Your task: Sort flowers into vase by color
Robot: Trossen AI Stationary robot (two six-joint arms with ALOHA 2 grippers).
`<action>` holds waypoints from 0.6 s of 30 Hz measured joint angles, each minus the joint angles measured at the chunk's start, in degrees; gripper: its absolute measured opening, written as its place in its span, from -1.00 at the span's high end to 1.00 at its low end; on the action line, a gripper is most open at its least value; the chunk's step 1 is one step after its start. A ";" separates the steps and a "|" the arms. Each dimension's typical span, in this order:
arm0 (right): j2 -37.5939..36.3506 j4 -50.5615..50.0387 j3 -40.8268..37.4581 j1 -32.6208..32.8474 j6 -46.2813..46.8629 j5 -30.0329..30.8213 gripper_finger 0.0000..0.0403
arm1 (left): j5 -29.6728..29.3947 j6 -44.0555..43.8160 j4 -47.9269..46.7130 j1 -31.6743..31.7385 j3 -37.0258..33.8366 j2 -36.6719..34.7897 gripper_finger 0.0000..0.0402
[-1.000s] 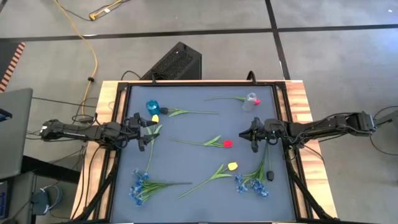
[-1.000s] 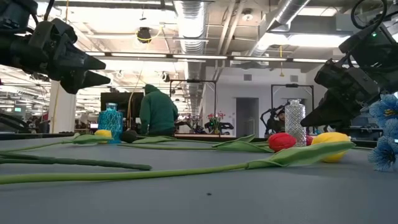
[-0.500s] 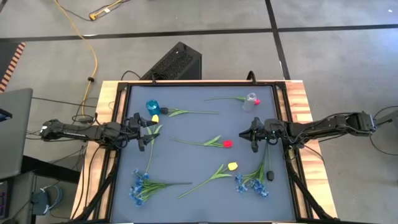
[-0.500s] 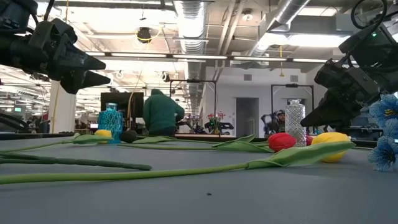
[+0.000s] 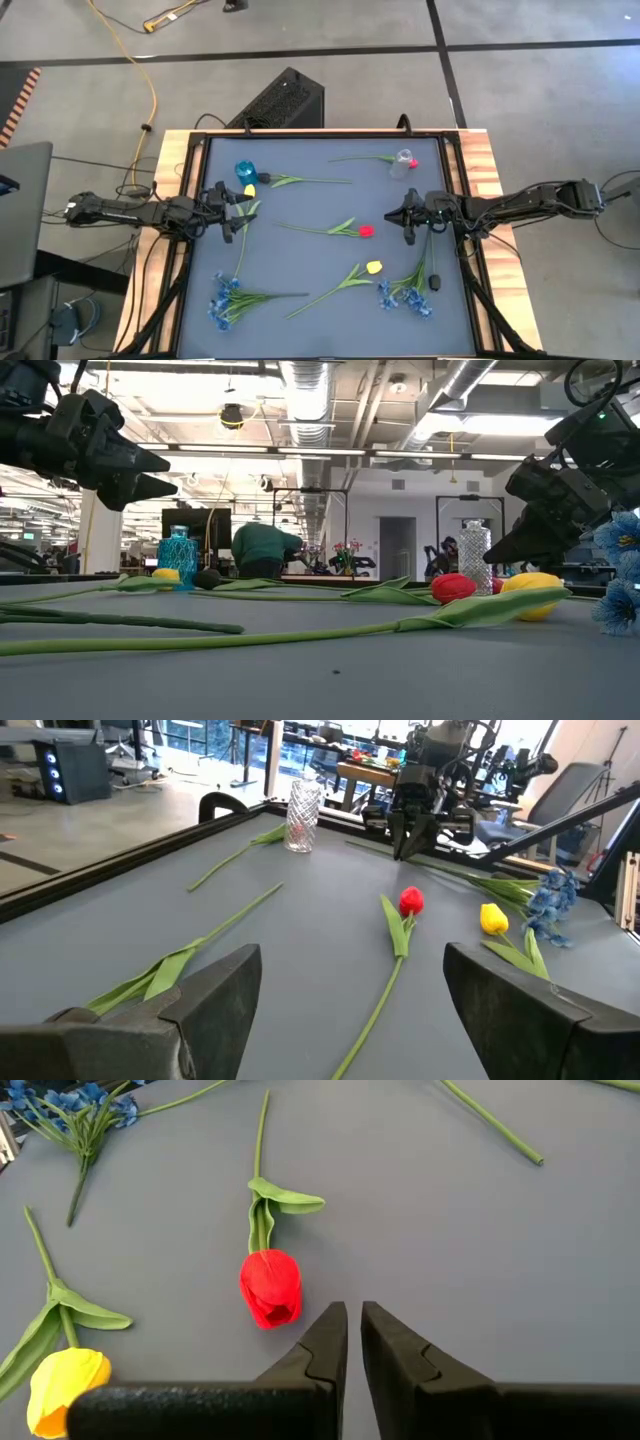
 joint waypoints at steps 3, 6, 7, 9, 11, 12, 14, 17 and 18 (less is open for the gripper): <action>-0.01 -0.02 0.00 -0.01 0.00 -0.01 0.69 | 0.21 -3.51 0.04 0.00 0.00 0.00 -0.50; 0.01 0.00 0.00 0.00 0.01 0.01 0.69 | 2.19 -16.98 0.00 0.01 0.01 -0.01 -0.50; -0.01 -0.01 0.00 0.00 0.00 0.00 0.69 | 2.01 -19.59 0.09 -0.01 0.02 0.00 -0.50; -0.01 0.02 0.00 -0.01 -0.22 0.03 0.69 | -0.49 -20.58 0.64 -0.03 0.00 -0.02 -0.50; 0.01 0.32 0.02 -0.23 -0.87 0.30 0.69 | -2.46 -20.34 0.66 -0.01 0.01 -0.01 -0.50; 0.01 0.69 0.00 -0.42 -0.66 0.34 0.69 | -3.07 -20.26 0.68 -0.01 0.01 0.00 -0.50; -0.01 1.31 0.02 -0.55 2.87 0.33 0.69 | -3.62 -20.14 1.47 -0.01 0.02 0.00 -0.50; 0.01 3.59 0.98 -1.46 6.20 0.66 0.69 | -1.98 -17.89 4.43 0.00 0.00 0.00 -0.50; -0.13 4.03 1.97 -1.98 5.35 -0.25 0.69 | -1.04 -16.78 5.74 -0.01 0.02 0.00 -0.50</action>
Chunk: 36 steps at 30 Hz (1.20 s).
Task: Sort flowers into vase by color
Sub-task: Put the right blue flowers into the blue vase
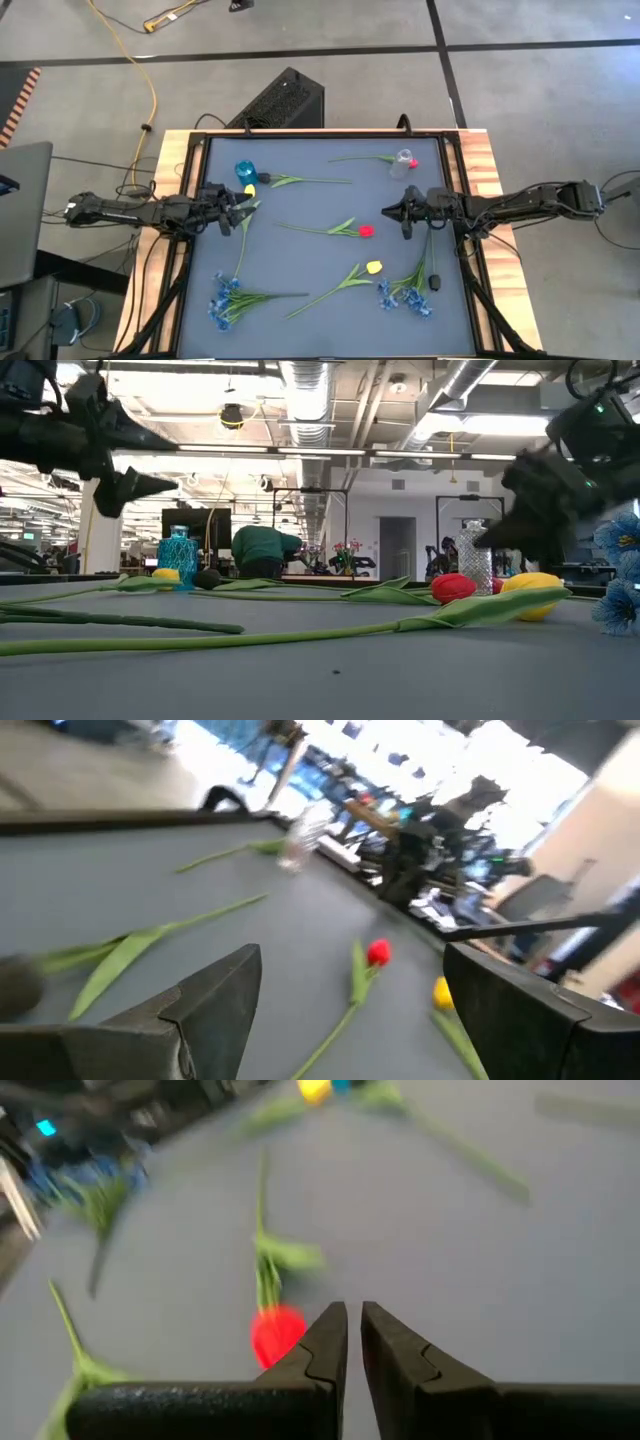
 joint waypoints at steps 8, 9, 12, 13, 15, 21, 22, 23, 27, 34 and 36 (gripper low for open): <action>1.10 -3.24 12.72 0.40 -10.78 -9.76 0.69 | -1.75 6.84 9.67 0.00 0.27 -0.02 -0.50; 1.45 -5.12 14.79 0.94 -13.57 -11.44 0.69 | -3.32 6.97 9.57 0.02 0.45 0.00 -0.50; 2.76 -12.44 21.12 3.11 -20.84 -14.85 0.69 | -8.86 7.02 11.05 0.04 1.17 0.33 -0.50; 3.31 -15.44 23.28 4.04 -22.97 -14.91 0.69 | -10.22 7.05 11.39 0.10 1.29 0.32 -0.50; 4.90 -21.65 27.53 6.11 -27.80 -14.74 0.69 | -10.47 7.49 11.17 0.66 1.29 0.57 -0.50; 10.57 -38.52 37.98 10.76 -36.23 -9.80 0.69 | -7.16 6.91 11.25 4.27 1.36 2.98 -0.50; 11.51 -42.11 39.44 11.48 -36.33 -9.49 0.69 | -7.10 6.57 11.20 4.89 1.36 3.59 -0.50; 12.44 -45.74 40.79 12.29 -36.31 -9.00 0.69 | -6.81 6.34 11.32 5.52 1.36 4.15 -0.50; 15.87 -59.61 45.40 16.32 -36.34 -7.36 0.69 | -5.64 9.26 15.79 8.02 1.39 6.69 -0.50; 21.10 -77.14 48.88 22.56 -36.55 -4.07 0.69 | 7.47 19.58 28.45 11.89 1.53 12.59 -0.50; 22.61 -82.23 49.02 24.42 -36.51 -4.18 0.69 | 8.75 20.18 28.80 12.44 1.59 14.44 -0.50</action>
